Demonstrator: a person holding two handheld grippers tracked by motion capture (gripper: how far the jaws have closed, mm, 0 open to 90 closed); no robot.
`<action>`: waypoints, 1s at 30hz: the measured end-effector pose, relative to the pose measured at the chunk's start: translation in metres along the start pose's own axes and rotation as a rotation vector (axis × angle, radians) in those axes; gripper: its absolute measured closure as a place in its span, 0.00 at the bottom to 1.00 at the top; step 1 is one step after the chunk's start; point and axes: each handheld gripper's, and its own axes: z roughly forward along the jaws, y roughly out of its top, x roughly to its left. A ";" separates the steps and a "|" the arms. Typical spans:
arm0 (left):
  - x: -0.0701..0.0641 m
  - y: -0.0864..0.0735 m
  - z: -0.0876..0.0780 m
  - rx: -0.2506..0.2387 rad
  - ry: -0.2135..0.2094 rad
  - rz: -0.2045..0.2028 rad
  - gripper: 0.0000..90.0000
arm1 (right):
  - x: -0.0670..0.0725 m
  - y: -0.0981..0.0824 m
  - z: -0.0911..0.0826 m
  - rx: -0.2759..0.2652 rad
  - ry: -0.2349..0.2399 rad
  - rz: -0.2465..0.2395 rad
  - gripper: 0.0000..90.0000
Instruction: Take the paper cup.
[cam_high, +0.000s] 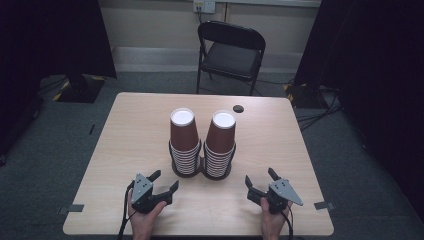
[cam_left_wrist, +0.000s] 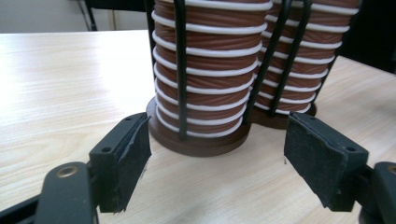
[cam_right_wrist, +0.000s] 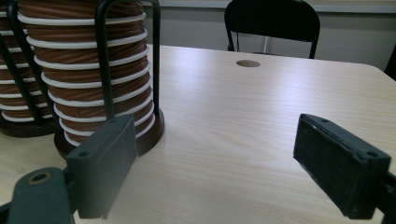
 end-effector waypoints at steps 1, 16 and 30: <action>0.000 0.001 0.000 -0.003 -0.004 -0.003 0.25 | 0.000 0.000 0.000 0.006 0.004 0.003 0.14; -0.010 0.025 -0.004 -0.048 -0.077 0.006 0.28 | -0.003 0.001 0.003 0.038 0.028 0.029 0.15; -0.034 0.050 0.005 -0.073 -0.163 0.072 0.31 | -0.003 0.001 0.001 0.030 0.041 0.028 0.16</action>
